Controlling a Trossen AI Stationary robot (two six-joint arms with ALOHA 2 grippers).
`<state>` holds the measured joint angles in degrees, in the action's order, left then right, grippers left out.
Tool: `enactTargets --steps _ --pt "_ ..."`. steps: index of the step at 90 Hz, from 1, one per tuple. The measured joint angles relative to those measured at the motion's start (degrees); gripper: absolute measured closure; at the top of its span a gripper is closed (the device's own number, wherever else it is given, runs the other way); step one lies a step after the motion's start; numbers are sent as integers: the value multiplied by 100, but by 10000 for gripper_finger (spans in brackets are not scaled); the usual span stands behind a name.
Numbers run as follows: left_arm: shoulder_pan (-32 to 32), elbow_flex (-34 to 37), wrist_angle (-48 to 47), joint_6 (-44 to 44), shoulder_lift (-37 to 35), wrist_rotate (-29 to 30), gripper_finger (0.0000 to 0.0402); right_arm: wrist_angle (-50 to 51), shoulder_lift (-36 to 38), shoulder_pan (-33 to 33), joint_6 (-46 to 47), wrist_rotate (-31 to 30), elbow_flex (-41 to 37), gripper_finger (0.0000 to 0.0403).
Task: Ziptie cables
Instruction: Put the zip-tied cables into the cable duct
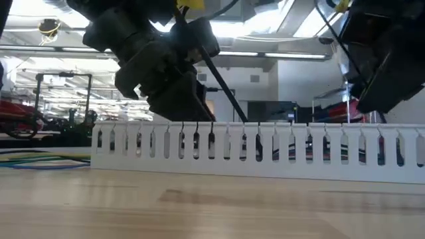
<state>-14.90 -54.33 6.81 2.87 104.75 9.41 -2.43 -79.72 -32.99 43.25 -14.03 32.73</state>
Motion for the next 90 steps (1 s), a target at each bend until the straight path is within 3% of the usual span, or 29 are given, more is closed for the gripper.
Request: enactTargets --steps 15,34,46,70,90 --pt "0 0 17 11 0 0 258 -101 -98 49 -393 -325 149 395" --pt "0 0 53 -4 0 14 258 -102 -738 192 -699 -203 515 401" --pt "-88 -4 69 -134 -127 372 261 -88 -1155 190 -775 -144 698 401" --pt "-149 -129 252 -355 -785 545 268 -101 -1233 190 -777 -296 745 402" --pt "-66 -133 401 -284 -800 387 255 -116 -1233 190 -327 -190 745 402"
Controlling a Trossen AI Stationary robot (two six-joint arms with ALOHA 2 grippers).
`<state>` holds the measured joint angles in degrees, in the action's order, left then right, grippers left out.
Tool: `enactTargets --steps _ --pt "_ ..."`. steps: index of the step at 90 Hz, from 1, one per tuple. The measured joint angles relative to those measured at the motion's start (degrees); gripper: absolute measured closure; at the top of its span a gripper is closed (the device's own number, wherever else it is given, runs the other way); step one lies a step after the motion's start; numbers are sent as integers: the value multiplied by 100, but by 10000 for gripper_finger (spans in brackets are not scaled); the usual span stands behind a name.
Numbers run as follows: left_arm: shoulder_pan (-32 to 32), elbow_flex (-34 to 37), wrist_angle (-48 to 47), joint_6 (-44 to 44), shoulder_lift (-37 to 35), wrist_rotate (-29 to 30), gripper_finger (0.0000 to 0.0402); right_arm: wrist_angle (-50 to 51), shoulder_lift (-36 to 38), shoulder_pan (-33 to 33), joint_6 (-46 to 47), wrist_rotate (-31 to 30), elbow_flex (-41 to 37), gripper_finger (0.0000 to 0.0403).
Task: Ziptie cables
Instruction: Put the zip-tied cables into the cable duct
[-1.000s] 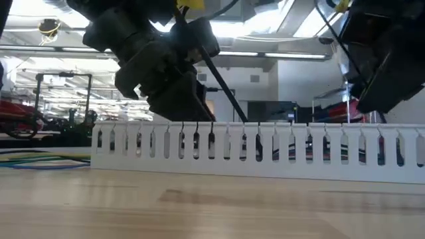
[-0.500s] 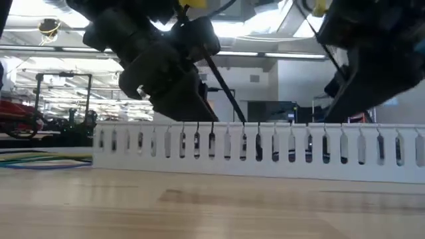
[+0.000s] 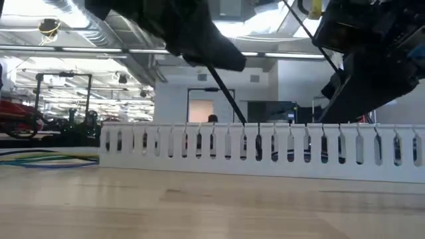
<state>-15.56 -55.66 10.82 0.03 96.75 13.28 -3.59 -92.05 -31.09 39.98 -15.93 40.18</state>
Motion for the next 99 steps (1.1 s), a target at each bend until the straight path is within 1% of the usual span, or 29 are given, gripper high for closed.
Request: enactTargets --steps 7,14,23,29,34,41,46,51,55,60,67,74,78,89,99 --pt "31 0 -48 162 2 -106 241 15 0 0 116 315 0 402" --pt "92 2 -33 232 4 -269 220 23 0 0 32 346 0 393" --pt "134 2 -44 72 -6 -291 191 12 0 11 -127 322 8 361" --pt "140 -6 -58 -38 -44 -292 178 247 0 56 -328 439 122 334" --pt "134 -77 -273 -48 -145 -270 170 728 50 137 -479 909 331 316" --pt "129 -191 -618 -91 -303 -254 168 1891 136 254 -438 1795 810 298" --pt "129 -225 -839 -155 -411 -245 169 2878 159 271 -428 2032 1197 293" --pt "135 -227 -1003 -157 -506 -226 172 3759 160 262 -474 1941 1554 292" --pt "145 -227 -1131 -157 -560 -214 174 4204 160 248 -582 1744 1809 291" --pt "169 -232 -1276 -150 -617 -212 178 4594 168 195 -616 1606 2056 291" --pt "175 -232 -1563 -44 -655 -192 182 5159 168 135 -565 1559 2315 291" --pt "175 -230 -1890 85 -656 -190 186 5524 168 -36 -298 1463 2451 291" --pt "175 -208 -1961 130 -656 -188 187 5679 168 -163 -150 1262 2445 291" --pt "173 -74 -1889 168 -662 -189 191 5386 164 -496 195 316 2116 296" --pt "173 40 -1739 281 -662 -188 192 4299 138 -619 322 -275 1630 323"
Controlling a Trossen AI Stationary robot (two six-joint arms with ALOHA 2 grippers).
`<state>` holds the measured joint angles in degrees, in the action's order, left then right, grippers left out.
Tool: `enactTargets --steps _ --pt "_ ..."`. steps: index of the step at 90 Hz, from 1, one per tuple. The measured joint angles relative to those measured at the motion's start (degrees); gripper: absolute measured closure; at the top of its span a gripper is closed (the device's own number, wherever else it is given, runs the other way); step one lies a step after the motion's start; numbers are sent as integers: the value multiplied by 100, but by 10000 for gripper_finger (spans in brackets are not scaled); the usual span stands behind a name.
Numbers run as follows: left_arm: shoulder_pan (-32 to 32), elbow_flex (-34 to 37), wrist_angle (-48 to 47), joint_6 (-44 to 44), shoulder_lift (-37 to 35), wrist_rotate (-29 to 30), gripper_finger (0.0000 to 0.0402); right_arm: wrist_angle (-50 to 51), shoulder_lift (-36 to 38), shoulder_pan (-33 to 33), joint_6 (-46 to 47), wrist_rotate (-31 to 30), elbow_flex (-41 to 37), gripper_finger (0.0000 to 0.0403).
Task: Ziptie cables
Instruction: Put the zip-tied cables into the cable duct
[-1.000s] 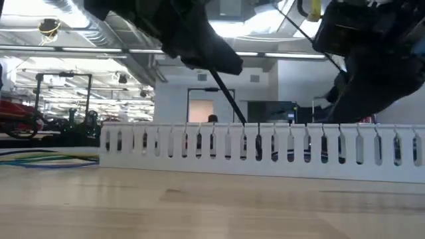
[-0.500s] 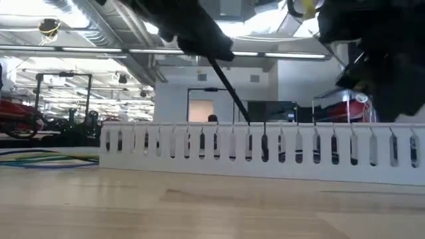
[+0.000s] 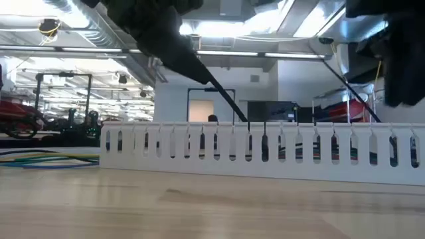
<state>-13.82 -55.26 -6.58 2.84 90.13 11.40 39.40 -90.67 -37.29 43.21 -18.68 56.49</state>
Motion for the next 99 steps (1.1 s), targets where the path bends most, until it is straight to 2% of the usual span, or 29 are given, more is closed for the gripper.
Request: enactTargets --steps 17,25,32,39,48,55,71,85,99 --pt "-2 65 38 153 25 -2 192 -2120 1 194 -591 -330 -743 392" --pt "-43 65 45 198 26 -1 192 -3240 -65 423 -973 -380 -1047 396" --pt "-54 65 39 266 26 -2 192 -3625 -185 619 -1173 -271 -1160 392" --pt "-91 65 34 318 28 -2 192 -3548 -237 708 -1319 -115 -1128 391" --pt "-150 65 37 315 21 -2 192 -3246 22 677 -1679 71 -680 391" --pt "-156 62 67 317 11 -18 192 -2394 375 512 -1608 114 -149 391" --pt "-172 56 308 111 489 -481 192 -342 798 -224 -489 -17 668 391" --pt "-144 58 455 -158 882 -540 192 -169 801 -819 245 -1025 425 391" --pt "-118 58 367 -200 1107 -544 195 -638 702 -887 823 -1216 -119 391"
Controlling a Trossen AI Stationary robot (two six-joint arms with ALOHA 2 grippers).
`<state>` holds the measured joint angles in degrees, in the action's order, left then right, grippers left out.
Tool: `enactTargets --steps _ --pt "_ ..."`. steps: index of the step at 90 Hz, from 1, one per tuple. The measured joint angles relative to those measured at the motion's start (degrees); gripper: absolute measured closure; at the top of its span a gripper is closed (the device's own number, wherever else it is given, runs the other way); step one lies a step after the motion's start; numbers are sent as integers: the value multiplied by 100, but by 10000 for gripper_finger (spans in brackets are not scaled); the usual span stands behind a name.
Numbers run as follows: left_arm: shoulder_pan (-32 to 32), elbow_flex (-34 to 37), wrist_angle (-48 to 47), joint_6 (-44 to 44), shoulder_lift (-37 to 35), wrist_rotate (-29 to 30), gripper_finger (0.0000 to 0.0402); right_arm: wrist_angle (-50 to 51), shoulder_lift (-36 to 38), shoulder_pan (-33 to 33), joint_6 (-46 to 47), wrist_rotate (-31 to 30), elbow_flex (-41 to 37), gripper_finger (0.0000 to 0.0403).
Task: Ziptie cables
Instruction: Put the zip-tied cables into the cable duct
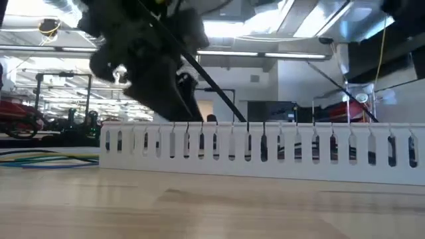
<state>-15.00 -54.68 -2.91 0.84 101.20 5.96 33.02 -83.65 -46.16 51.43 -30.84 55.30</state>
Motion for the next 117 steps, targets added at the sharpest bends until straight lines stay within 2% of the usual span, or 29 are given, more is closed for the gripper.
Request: enactTargets --steps 9,21,27,32,41,52,62,70,86,97,107,117 --pt "9 0 -53 -167 142 46 228 -488 4 31 69 -160 -287 391" --pt "60 0 -498 -181 161 147 324 -639 5 80 62 -663 -375 391" --pt "87 -4 -963 -175 113 468 375 -669 6 82 20 -964 -375 391" --pt "113 -2 -1260 -146 47 770 390 -689 6 82 -92 -1221 -375 391" --pt "180 -5 -1656 -81 -44 1380 388 -683 10 92 -238 -1691 -373 391" --pt "328 -4 -1898 1 -84 1551 387 -661 10 165 -261 -2246 -373 391" --pt "404 -2 -1947 10 -84 1526 386 -629 10 294 -284 -2114 -373 391" --pt "444 -2 -1752 -225 -84 1272 377 -636 10 378 -450 -1955 -373 391" --pt "465 -3 -1797 -253 -85 958 320 -554 10 705 -675 -1960 -370 383" --pt "498 -249 -2148 -153 -196 661 279 -451 10 1046 -683 -1970 -370 347" --pt "500 -466 -2702 -207 -432 669 252 -426 10 1363 -834 -1970 -370 293" --pt "547 -487 -3176 153 -785 673 237 -412 10 1601 -969 -1971 -370 238"
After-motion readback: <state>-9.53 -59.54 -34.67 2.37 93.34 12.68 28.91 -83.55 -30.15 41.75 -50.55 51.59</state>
